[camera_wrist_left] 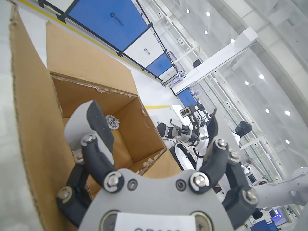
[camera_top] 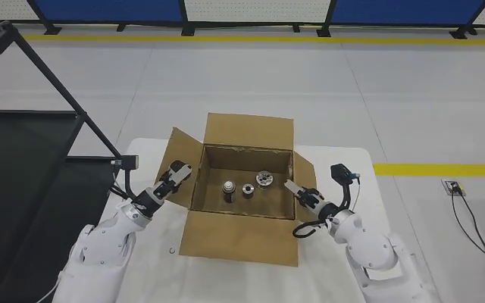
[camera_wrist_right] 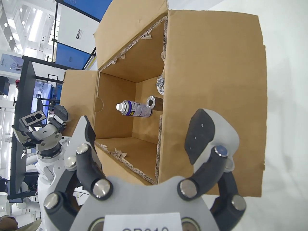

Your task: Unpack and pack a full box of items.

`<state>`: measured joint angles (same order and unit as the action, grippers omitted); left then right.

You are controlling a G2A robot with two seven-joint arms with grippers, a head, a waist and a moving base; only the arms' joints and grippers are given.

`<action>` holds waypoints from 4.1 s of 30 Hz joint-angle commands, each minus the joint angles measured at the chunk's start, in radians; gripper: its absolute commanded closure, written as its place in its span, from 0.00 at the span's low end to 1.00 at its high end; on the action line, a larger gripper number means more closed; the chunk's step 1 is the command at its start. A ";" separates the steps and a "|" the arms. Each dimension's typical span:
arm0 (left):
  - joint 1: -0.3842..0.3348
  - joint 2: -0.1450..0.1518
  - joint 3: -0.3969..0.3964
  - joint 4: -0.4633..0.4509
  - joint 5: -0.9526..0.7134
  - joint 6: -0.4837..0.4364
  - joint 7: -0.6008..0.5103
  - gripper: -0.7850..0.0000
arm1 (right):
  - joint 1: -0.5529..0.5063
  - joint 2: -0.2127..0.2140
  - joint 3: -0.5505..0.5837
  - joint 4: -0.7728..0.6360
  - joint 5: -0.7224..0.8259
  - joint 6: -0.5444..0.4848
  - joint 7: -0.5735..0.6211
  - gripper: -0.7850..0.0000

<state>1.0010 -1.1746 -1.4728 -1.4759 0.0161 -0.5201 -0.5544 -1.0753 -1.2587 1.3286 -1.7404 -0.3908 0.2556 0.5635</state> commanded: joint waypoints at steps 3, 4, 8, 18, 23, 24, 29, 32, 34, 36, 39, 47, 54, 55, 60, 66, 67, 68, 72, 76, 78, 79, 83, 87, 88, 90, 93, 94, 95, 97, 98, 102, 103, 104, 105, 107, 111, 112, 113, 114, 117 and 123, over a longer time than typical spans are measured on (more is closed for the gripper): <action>-0.004 0.001 0.002 0.009 -0.005 0.004 0.005 0.00 | -0.002 0.002 0.000 -0.004 0.000 -0.005 0.021 0.00; -0.005 0.002 0.003 0.011 -0.007 0.004 0.006 0.00 | -0.002 0.003 0.000 -0.006 -0.001 -0.006 0.027 0.00; -0.008 0.003 0.005 0.017 -0.011 0.002 0.011 0.00 | -0.004 0.003 0.004 -0.014 -0.003 -0.006 0.009 0.00; -0.006 0.007 0.004 0.019 -0.025 -0.006 0.019 0.00 | -0.011 -0.002 -0.003 -0.083 0.023 -0.070 -0.091 0.00; 0.003 0.008 0.009 0.015 -0.031 -0.013 0.025 0.00 | 0.028 -0.011 -0.046 -0.082 0.035 -0.087 -0.131 0.00; 0.004 0.008 0.010 0.015 -0.031 -0.013 0.026 0.00 | 0.031 -0.012 -0.047 -0.080 0.036 -0.082 -0.142 0.00; 0.008 0.010 0.016 0.013 -0.039 -0.021 0.016 0.00 | 0.031 -0.012 -0.047 -0.080 0.036 -0.082 -0.142 0.00; 0.009 0.010 0.018 0.010 -0.042 -0.022 0.013 0.00 | 0.031 -0.012 -0.047 -0.080 0.036 -0.082 -0.142 0.00; 0.009 0.010 0.018 0.010 -0.042 -0.022 0.013 0.00 | 0.031 -0.012 -0.047 -0.080 0.036 -0.082 -0.142 0.00; 0.009 0.010 0.018 0.010 -0.042 -0.022 0.013 0.00 | 0.031 -0.012 -0.047 -0.080 0.036 -0.082 -0.142 0.00; 0.009 0.010 0.018 0.010 -0.042 -0.022 0.013 0.00 | 0.031 -0.012 -0.061 -0.073 0.042 -0.133 -0.120 0.00; 0.029 0.012 0.011 -0.017 -0.034 0.021 0.048 0.00 | 0.163 -0.016 -0.177 -0.010 -0.133 -0.158 0.012 0.00; 0.041 0.015 -0.002 -0.017 -0.045 0.033 0.065 0.00 | 0.304 -0.036 -0.291 0.089 -0.246 -0.120 0.088 0.00; 0.043 0.015 -0.004 -0.017 -0.049 0.033 0.067 0.00 | 0.325 -0.040 -0.310 0.108 -0.262 -0.110 0.098 0.00; 0.053 0.017 -0.011 -0.015 -0.062 0.030 0.074 0.00 | 0.435 -0.066 -0.422 0.208 -0.339 -0.099 0.158 0.00; 0.060 0.019 -0.017 -0.013 -0.076 0.025 0.075 0.00 | 0.547 -0.107 -0.540 0.342 -0.394 -0.114 0.199 0.00; 0.061 0.019 -0.017 -0.013 -0.078 0.023 0.074 0.00 | 0.564 -0.115 -0.556 0.365 -0.397 -0.111 0.201 0.00; 0.061 0.019 -0.018 -0.012 -0.081 0.023 0.074 0.00 | 0.580 -0.123 -0.572 0.389 -0.400 -0.108 0.204 0.00; 0.062 0.020 -0.018 -0.013 -0.084 0.021 0.071 0.00 | 0.637 -0.158 -0.635 0.476 -0.403 -0.101 0.214 0.00; 0.063 0.022 -0.018 -0.013 -0.090 0.019 0.065 0.00 | 0.686 -0.193 -0.687 0.563 -0.406 -0.101 0.220 0.00; 0.062 0.022 -0.019 -0.012 -0.092 0.017 0.063 0.00 | 0.706 -0.211 -0.711 0.603 -0.412 -0.093 0.221 0.00; 0.063 0.022 -0.019 -0.012 -0.094 0.017 0.063 0.00 | 0.714 -0.220 -0.723 0.621 -0.414 -0.090 0.220 0.00; 0.064 0.024 -0.021 -0.010 -0.101 0.013 0.055 0.00 | 0.740 -0.256 -0.763 0.682 -0.425 -0.073 0.216 0.00; 0.066 0.026 -0.024 -0.009 -0.107 0.007 0.050 0.00 | 0.762 -0.286 -0.787 0.745 -0.434 -0.061 0.214 0.06; 0.066 0.026 -0.025 -0.008 -0.109 0.007 0.050 0.00 | 0.766 -0.293 -0.792 0.759 -0.434 -0.060 0.211 0.09; 0.067 0.027 -0.026 -0.010 -0.112 0.005 0.050 0.00 | 0.773 -0.308 -0.801 0.786 -0.437 -0.055 0.206 0.17; 0.069 0.028 -0.028 -0.012 -0.112 0.002 0.049 0.00 | 0.782 -0.328 -0.809 0.824 -0.439 -0.047 0.192 0.21; 0.070 0.028 -0.028 -0.012 -0.113 0.001 0.048 0.00 | 0.786 -0.335 -0.811 0.839 -0.441 -0.047 0.190 0.22; 0.070 0.028 -0.029 -0.013 -0.113 0.000 0.048 0.00 | 0.790 -0.341 -0.814 0.851 -0.442 -0.046 0.190 0.23; 0.072 0.029 -0.030 -0.014 -0.113 -0.001 0.049 0.00 | 0.796 -0.353 -0.818 0.873 -0.444 -0.047 0.193 0.21; 0.074 0.029 -0.031 -0.014 -0.113 -0.002 0.050 0.00 | 0.799 -0.359 -0.820 0.884 -0.446 -0.046 0.194 0.21; 0.077 0.030 -0.031 -0.015 -0.113 -0.002 0.054 0.00 | 0.807 -0.381 -0.826 0.919 -0.446 -0.056 0.205 0.20; 0.078 0.031 -0.031 -0.015 -0.113 -0.002 0.055 0.00 | 0.809 -0.385 -0.826 0.927 -0.447 -0.059 0.205 0.23; 0.078 0.031 -0.031 -0.015 -0.113 -0.002 0.057 0.00 | 0.810 -0.390 -0.826 0.934 -0.447 -0.064 0.205 0.48; 0.078 0.031 -0.031 -0.015 -0.113 -0.002 0.058 0.00 | 0.811 -0.394 -0.825 0.941 -0.446 -0.068 0.205 0.56; 0.079 0.031 -0.030 -0.015 -0.113 -0.003 0.059 0.00 | 0.813 -0.401 -0.822 0.952 -0.446 -0.075 0.202 0.68; 0.079 0.032 -0.028 -0.013 -0.111 -0.003 0.061 0.00 | 0.815 -0.412 -0.815 0.970 -0.451 -0.087 0.201 0.94; 0.079 0.032 -0.028 -0.013 -0.111 -0.003 0.062 0.00 | 0.815 -0.414 -0.813 0.973 -0.453 -0.089 0.199 1.00; 0.079 0.032 -0.027 -0.014 -0.110 -0.003 0.063 0.00 | 0.814 -0.416 -0.810 0.975 -0.455 -0.090 0.196 1.00; 0.079 0.032 -0.026 -0.013 -0.112 -0.002 0.063 0.00 | 0.814 -0.417 -0.806 0.977 -0.456 -0.092 0.194 1.00; 0.080 0.032 -0.026 -0.014 -0.111 -0.003 0.064 0.00 | 0.813 -0.418 -0.790 0.975 -0.457 -0.105 0.185 1.00; 0.081 0.033 -0.024 -0.014 -0.113 -0.004 0.063 0.00 | 0.797 -0.399 -0.729 0.934 -0.466 -0.127 0.156 1.00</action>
<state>1.0817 -1.1414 -1.4974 -1.4905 -0.0966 -0.5232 -0.4898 -0.2733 -1.6625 0.5882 -0.7929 -0.8518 0.1305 0.7227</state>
